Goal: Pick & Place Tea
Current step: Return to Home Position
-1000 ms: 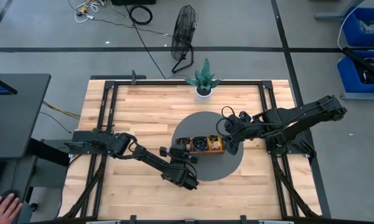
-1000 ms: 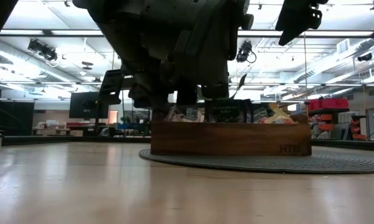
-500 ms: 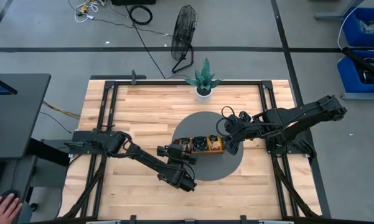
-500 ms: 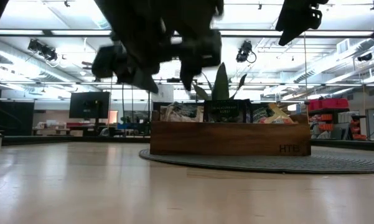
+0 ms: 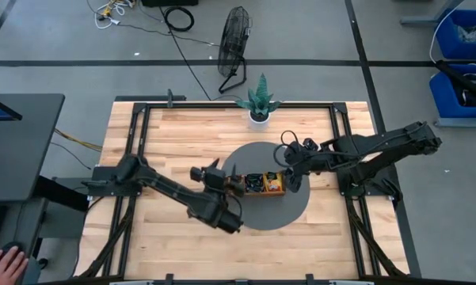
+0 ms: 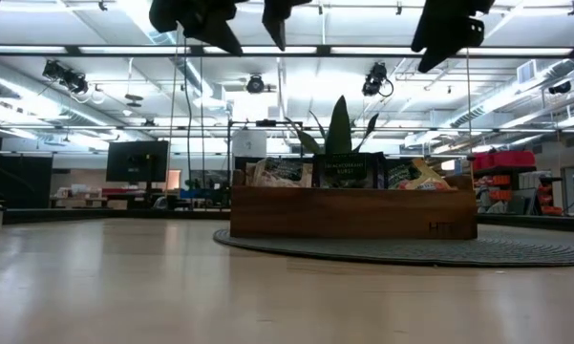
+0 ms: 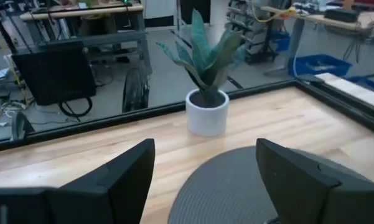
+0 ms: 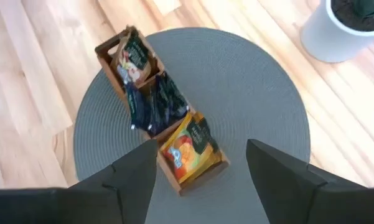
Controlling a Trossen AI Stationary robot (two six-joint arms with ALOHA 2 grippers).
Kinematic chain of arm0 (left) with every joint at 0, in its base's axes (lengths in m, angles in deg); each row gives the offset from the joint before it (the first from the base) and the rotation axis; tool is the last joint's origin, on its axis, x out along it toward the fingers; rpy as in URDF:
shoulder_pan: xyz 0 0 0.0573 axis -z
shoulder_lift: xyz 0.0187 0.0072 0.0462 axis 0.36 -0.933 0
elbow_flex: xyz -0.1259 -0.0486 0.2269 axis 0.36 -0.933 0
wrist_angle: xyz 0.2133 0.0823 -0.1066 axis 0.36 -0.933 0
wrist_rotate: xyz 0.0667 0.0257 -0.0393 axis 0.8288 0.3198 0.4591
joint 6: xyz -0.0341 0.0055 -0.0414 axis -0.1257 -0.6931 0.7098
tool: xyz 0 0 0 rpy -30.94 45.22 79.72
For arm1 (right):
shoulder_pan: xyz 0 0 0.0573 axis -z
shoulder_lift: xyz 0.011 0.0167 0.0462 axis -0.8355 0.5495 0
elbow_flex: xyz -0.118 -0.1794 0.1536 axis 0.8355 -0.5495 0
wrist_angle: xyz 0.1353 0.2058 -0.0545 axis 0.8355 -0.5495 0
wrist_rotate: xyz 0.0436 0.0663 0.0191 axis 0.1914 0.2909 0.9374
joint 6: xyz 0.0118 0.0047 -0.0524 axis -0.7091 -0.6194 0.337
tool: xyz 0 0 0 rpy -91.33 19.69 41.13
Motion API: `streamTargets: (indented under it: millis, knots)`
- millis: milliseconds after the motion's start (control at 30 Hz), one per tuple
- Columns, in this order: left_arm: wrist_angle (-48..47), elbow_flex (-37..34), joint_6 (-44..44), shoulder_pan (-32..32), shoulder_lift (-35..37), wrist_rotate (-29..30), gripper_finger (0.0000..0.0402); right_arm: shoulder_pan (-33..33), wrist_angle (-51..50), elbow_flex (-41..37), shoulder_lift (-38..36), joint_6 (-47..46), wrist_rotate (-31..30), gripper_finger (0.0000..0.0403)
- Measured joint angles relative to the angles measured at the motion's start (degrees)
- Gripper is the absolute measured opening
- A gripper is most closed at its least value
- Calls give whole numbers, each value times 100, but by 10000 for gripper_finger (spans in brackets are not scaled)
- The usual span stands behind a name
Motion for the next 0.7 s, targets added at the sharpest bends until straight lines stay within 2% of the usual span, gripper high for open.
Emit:
streamTargets:
  millis: [100, 200, 333, 400, 600, 700]
  knots:
    - [168, 0, -101, -132, 29, -6, 280, 115, 73, 0, 0, 48, -2, 254]
    - [974, -2, -659, -210, 29, -165, 279, 209, 31, 0, 0, 115, -2, 254]
    - [2862, -2, -2972, -330, 29, -879, 279, 284, -273, -1, -102, 186, 96, 254]
    - [3509, -2, -4199, -450, 29, -1322, 279, 292, -441, -2, -229, 197, 132, 254]
    - [5649, -2, -6979, -965, 13, -2309, 279, 290, -742, -2, -901, 240, 138, 254]
    - [6984, -2, -8096, -1241, 7, -3177, 279, 273, -926, -2, -1315, 223, 201, 254]
